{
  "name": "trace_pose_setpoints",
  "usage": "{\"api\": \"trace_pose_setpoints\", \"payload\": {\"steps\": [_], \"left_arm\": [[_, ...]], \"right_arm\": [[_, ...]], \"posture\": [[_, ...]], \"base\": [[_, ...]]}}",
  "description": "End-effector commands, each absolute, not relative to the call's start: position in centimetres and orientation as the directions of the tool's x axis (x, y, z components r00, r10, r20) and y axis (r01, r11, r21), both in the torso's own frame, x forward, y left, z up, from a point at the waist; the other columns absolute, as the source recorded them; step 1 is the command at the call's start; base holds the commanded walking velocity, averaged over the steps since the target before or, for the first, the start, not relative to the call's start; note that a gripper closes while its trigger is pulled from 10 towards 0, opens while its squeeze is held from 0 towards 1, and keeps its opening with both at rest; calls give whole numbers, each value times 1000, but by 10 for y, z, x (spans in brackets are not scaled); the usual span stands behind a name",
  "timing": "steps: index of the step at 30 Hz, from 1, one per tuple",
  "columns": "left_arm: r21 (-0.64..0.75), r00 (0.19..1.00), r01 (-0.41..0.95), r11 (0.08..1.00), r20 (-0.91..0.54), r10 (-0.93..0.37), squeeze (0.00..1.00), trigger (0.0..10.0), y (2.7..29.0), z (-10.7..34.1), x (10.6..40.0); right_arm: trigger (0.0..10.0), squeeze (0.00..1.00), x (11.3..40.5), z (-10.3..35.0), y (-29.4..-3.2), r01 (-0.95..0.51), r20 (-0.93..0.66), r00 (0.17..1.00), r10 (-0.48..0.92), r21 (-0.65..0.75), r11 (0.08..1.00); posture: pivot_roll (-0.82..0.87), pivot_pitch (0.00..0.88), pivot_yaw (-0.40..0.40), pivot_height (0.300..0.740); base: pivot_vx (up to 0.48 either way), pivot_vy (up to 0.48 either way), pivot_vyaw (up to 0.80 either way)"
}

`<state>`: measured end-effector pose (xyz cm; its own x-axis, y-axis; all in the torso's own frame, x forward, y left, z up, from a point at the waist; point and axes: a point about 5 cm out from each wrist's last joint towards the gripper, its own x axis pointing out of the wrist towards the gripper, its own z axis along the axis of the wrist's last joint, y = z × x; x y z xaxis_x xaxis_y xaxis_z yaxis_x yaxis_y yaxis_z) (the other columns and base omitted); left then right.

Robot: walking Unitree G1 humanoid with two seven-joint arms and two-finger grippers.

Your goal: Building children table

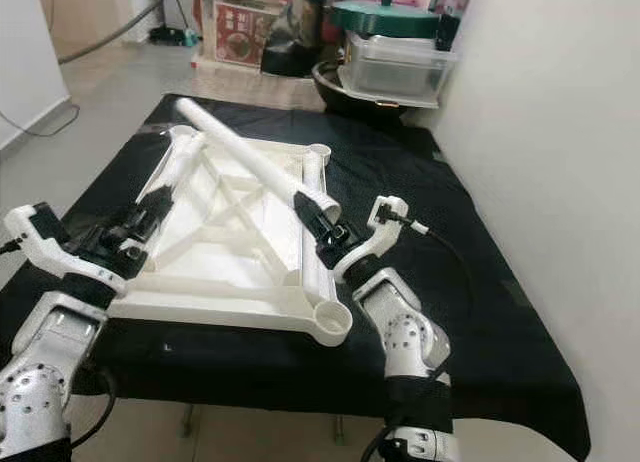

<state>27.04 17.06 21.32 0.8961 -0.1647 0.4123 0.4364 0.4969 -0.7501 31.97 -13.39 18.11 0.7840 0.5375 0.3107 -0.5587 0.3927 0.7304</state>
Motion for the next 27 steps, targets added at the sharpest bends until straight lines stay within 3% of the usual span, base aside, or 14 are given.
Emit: {"api": "trace_pose_setpoints", "payload": {"steps": [1,5,9,13,23,27], "left_arm": [[-808,895,445,385,415,-164,0,10000,166,207,270],[-846,890,455,278,422,-171,0,10000,162,201,269],[-842,878,475,255,433,-205,0,10000,158,201,268],[-855,881,467,227,426,-206,0,10000,167,201,270],[-841,875,482,245,445,-192,0,10000,180,207,274],[-828,870,494,267,473,-141,0,10000,193,214,274]], "right_arm": [[0,0,314,189,-132,-614,376,734,566,725,314],[0,0,302,189,-121,-664,414,647,640,719,205],[0,0,292,191,-115,-690,449,568,689,716,102],[0,0,268,189,-108,-743,441,398,804,669,1],[0,0,259,183,-110,-737,411,330,850,675,-40],[0,0,259,179,-112,-727,389,341,856,687,-22]], "posture": [[69,0,-137,740],[71,0,-138,740],[75,0,-139,740],[74,0,-139,740],[70,0,-140,740],[70,0,-144,740]], "base": [[0,0,0],[0,0,0],[0,0,0],[0,0,0],[0,0,0],[0,0,0]]}}
